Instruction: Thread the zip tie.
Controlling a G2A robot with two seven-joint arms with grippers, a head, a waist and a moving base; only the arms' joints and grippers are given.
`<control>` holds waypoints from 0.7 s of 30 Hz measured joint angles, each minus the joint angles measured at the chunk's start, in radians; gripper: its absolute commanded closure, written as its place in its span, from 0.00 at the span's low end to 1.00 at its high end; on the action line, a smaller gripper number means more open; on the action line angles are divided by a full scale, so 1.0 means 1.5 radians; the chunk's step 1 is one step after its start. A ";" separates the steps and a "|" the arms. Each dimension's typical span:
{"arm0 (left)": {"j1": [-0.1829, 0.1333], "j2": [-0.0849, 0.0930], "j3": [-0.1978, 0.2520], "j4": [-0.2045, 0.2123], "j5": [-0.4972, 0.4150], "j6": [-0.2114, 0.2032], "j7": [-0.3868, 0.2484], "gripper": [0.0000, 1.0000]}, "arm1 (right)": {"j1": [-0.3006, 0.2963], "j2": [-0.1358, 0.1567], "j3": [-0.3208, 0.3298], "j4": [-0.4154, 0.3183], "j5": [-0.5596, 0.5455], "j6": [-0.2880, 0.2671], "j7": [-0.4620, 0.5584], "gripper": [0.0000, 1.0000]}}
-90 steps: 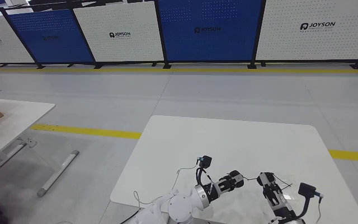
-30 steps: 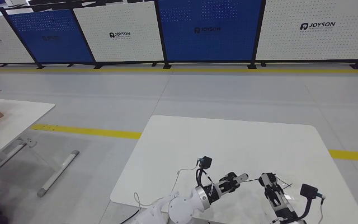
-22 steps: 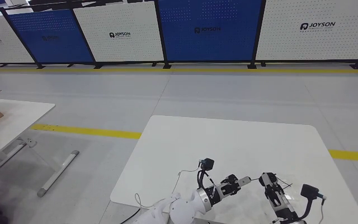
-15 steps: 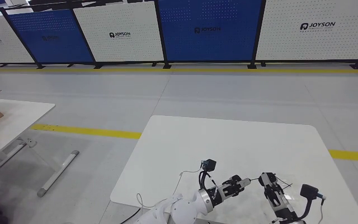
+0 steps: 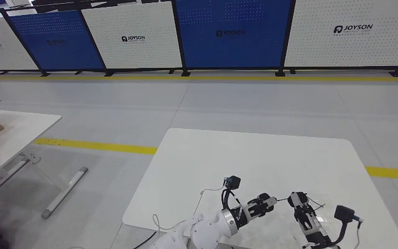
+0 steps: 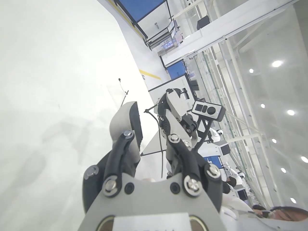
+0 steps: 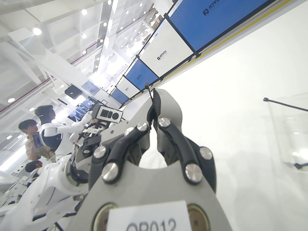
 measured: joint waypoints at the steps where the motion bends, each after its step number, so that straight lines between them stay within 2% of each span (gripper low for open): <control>1: 0.000 0.000 0.000 0.000 0.000 0.000 0.000 0.95 | 0.000 0.000 0.000 0.000 0.001 -0.001 0.000 1.00; 3: 0.000 -0.001 -0.001 0.001 0.000 -0.001 0.000 1.00 | 0.000 0.000 0.000 0.001 0.003 -0.003 0.001 1.00; 21: 0.004 -0.003 -0.006 0.002 0.003 -0.012 -0.005 1.00 | 0.001 -0.001 -0.002 0.003 -0.002 -0.004 0.006 1.00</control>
